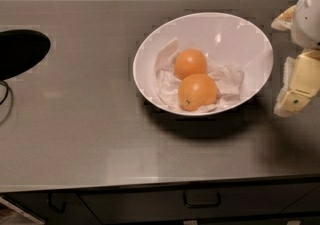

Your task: Pick orange from white bowl

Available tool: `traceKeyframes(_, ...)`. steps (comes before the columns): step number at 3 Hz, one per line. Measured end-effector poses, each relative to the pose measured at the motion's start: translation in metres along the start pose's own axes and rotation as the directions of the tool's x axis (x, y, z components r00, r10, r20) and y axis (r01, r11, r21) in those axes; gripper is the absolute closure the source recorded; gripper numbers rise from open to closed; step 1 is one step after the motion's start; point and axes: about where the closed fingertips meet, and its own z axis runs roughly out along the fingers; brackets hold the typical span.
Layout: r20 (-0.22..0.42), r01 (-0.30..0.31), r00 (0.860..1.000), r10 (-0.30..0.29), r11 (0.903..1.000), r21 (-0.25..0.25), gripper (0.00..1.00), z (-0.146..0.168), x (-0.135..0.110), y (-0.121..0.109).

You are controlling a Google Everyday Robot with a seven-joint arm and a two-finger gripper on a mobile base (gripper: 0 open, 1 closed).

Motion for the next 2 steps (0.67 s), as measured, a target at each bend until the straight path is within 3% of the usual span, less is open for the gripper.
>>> traceKeyframes(1,0.0,0.0,1.0,0.0,1.0,0.0,0.0,0.0,0.0,0.0)
traceKeyframes(2,-0.008,0.038,0.999,-0.038,0.9991,-0.016,0.0,-0.006,-0.039,0.003)
